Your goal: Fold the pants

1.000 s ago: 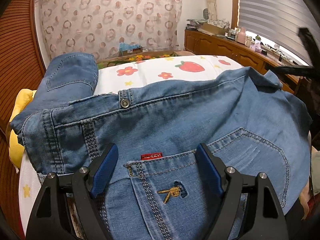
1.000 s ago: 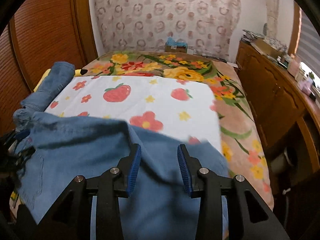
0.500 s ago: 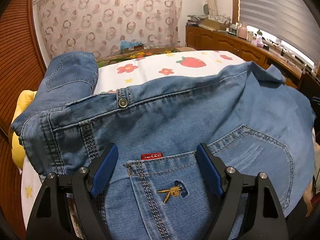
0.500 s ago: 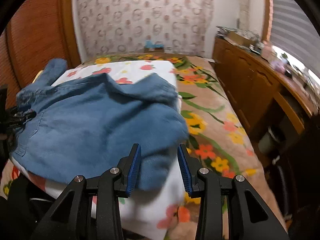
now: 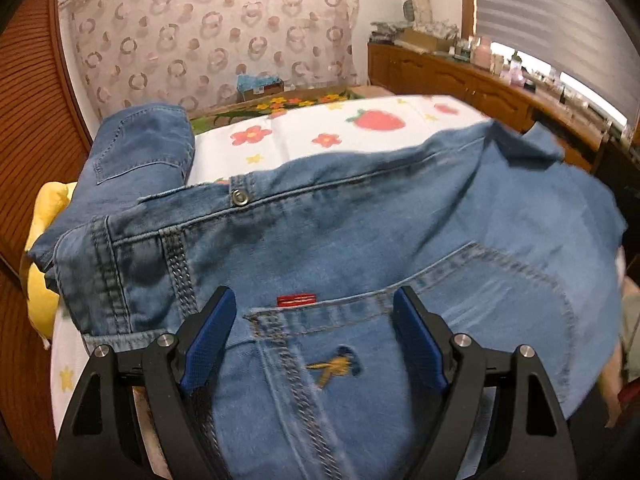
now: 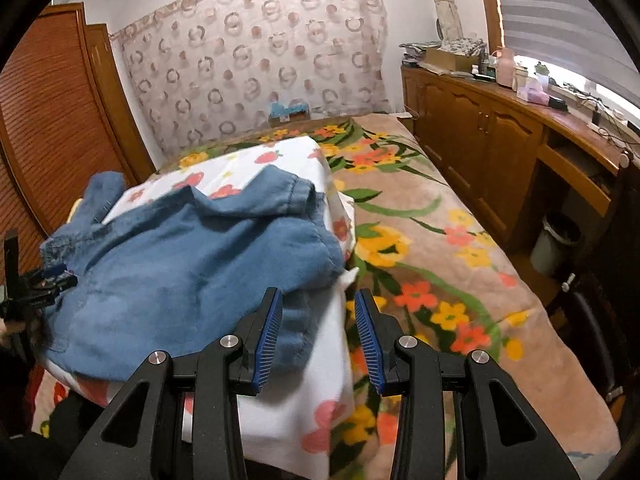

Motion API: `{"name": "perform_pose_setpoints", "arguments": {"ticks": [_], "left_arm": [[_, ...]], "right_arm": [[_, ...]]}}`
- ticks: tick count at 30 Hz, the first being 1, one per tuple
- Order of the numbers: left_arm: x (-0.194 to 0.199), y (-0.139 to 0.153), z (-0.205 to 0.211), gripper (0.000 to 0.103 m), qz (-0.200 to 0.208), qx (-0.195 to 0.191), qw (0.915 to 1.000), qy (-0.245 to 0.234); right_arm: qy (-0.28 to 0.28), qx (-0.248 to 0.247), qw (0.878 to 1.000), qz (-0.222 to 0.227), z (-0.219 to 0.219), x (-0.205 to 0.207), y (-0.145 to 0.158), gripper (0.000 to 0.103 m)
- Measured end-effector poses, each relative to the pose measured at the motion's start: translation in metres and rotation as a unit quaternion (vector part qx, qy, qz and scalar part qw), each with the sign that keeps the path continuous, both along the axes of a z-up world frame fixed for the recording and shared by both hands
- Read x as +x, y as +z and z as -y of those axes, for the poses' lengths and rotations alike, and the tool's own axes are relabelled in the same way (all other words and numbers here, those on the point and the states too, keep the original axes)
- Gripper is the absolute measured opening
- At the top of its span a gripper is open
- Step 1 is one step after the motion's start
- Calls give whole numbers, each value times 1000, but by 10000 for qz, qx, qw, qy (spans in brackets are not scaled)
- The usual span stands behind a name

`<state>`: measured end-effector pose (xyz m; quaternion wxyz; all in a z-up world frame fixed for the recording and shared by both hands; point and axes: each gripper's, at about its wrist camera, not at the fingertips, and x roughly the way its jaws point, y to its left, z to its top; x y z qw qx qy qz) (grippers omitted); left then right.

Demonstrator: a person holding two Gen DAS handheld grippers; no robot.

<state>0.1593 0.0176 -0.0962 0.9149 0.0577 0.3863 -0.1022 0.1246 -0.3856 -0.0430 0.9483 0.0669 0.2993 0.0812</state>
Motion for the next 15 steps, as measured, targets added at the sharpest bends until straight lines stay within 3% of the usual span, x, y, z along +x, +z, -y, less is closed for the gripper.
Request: {"name": "perform_pose_setpoints", "arguments": {"ticks": [10,15], "left_arm": [[-37,32,30,82,284,-387,9982,-371],[-44,35,41,82,237,-351,9980,-471]], "right_arm": [[31,606,9974,-387,3,34,-24,39],[59,640,9959,-631,1,45,-27,39]]}}
